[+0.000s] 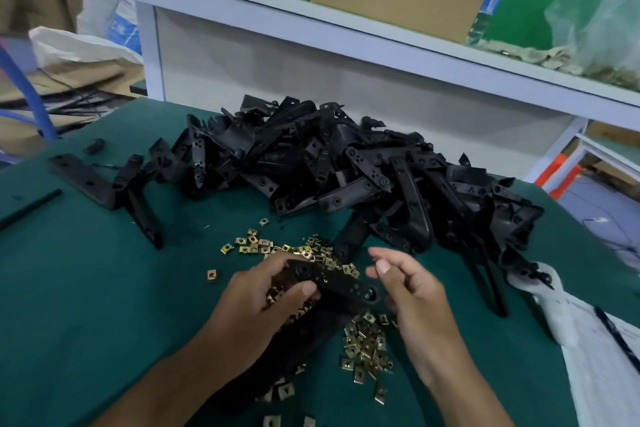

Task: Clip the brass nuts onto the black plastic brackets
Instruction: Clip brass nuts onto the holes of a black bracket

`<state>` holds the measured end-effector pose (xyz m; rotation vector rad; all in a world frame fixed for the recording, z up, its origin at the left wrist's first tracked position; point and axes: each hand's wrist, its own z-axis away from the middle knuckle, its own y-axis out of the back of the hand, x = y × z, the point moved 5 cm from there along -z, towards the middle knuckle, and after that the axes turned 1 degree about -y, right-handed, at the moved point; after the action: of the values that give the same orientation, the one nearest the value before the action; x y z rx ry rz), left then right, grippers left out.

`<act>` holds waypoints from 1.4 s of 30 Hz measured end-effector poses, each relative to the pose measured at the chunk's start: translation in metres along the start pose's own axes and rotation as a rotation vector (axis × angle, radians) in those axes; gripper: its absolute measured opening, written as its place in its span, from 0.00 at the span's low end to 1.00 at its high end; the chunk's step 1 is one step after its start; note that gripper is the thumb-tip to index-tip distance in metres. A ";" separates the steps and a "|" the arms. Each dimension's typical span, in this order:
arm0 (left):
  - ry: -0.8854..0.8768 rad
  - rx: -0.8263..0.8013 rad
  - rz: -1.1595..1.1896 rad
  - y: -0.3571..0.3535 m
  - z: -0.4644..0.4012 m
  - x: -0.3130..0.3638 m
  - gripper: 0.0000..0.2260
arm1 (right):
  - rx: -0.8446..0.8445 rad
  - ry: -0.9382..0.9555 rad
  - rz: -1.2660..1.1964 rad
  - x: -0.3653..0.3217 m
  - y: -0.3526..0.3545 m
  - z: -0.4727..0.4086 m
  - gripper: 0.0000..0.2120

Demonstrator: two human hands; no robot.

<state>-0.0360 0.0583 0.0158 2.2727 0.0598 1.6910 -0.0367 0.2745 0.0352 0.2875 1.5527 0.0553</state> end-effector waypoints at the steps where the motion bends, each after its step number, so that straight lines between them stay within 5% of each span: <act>1: 0.000 -0.030 -0.010 -0.002 0.000 0.000 0.14 | -0.028 -0.014 -0.024 -0.001 0.000 0.000 0.11; 6: -0.035 -0.084 -0.120 -0.006 0.001 0.004 0.13 | -0.143 -0.067 -0.221 -0.003 -0.005 0.002 0.07; 13: -0.061 -0.071 -0.172 -0.007 0.004 0.003 0.13 | -0.277 0.051 0.018 -0.010 -0.016 0.013 0.08; 30: -0.087 -0.098 -0.176 -0.009 0.005 0.002 0.06 | -0.278 0.038 0.016 -0.014 -0.023 0.018 0.07; 37: -0.076 -0.055 -0.130 -0.007 0.002 0.001 0.11 | -0.338 0.036 0.027 -0.015 -0.023 0.019 0.13; 42: -0.047 -0.032 -0.054 -0.005 0.002 0.000 0.13 | -0.136 -0.234 -0.519 0.007 -0.006 0.001 0.24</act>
<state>-0.0332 0.0626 0.0139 2.2654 0.0824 1.5992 -0.0369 0.2700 0.0275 -0.2148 1.3419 -0.2696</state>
